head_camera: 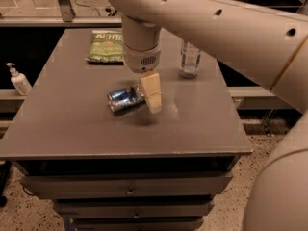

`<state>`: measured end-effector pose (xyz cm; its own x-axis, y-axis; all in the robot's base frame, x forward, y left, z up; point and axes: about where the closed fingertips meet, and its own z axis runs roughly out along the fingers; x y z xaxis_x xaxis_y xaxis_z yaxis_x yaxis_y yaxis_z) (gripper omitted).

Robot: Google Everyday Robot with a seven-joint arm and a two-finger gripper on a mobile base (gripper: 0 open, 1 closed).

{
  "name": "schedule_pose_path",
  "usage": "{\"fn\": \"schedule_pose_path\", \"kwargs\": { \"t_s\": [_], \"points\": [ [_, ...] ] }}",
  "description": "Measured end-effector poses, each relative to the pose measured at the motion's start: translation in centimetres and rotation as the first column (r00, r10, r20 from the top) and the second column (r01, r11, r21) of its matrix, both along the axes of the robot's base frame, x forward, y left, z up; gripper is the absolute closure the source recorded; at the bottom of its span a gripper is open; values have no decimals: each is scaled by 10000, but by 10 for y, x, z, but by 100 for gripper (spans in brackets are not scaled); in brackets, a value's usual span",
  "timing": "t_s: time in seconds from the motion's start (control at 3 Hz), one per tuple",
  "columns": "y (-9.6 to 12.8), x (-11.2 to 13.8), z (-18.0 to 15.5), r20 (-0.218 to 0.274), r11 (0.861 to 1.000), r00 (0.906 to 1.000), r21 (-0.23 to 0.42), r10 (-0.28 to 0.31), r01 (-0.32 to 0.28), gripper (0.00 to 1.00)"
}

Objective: Knock redbull can over

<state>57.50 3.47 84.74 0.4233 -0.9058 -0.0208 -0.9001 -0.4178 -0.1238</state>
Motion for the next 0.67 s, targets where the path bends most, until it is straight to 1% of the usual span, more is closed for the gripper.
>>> {"fn": "schedule_pose_path", "kwargs": {
  "t_s": [0.33, 0.67],
  "points": [
    [-26, -1, 13, -323, 9870, 9947, 1245, -980, 1013, 0],
    [-62, -6, 28, -683, 9390, 9767, 2689, -2034, 2144, 0]
  ]
}}
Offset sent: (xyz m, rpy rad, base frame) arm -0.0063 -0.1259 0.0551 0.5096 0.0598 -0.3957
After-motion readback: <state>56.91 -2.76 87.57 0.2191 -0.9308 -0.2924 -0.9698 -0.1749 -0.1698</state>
